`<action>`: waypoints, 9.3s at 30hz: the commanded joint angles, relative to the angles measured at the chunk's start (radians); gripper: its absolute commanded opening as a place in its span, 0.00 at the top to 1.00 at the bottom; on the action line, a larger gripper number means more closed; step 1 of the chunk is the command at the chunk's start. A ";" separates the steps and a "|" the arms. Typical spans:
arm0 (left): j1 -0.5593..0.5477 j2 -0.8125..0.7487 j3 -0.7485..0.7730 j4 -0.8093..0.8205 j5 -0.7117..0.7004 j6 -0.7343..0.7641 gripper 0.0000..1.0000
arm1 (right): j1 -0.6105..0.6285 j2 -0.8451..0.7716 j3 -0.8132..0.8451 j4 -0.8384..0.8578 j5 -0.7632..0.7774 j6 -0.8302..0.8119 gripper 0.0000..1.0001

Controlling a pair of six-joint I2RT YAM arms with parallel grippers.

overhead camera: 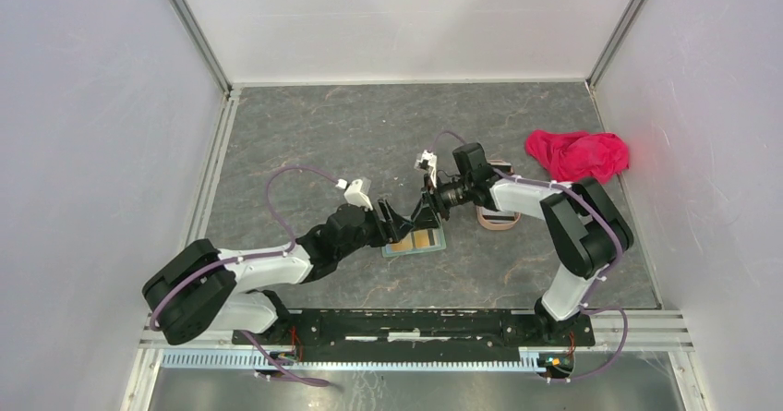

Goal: Put the credit cards into the card holder
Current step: Open the card holder at the center of the board.

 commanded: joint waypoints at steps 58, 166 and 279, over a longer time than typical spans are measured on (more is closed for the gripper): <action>0.077 0.159 0.099 -0.090 0.210 -0.076 0.37 | -0.030 -0.042 0.034 -0.416 0.298 -0.420 0.99; 0.112 0.106 0.056 -0.140 0.196 -0.082 0.36 | 0.056 0.137 0.110 -0.291 0.299 -0.108 1.00; 0.075 0.442 0.239 0.290 0.519 -0.106 0.38 | -0.338 -0.240 0.156 -0.571 0.120 -0.574 0.87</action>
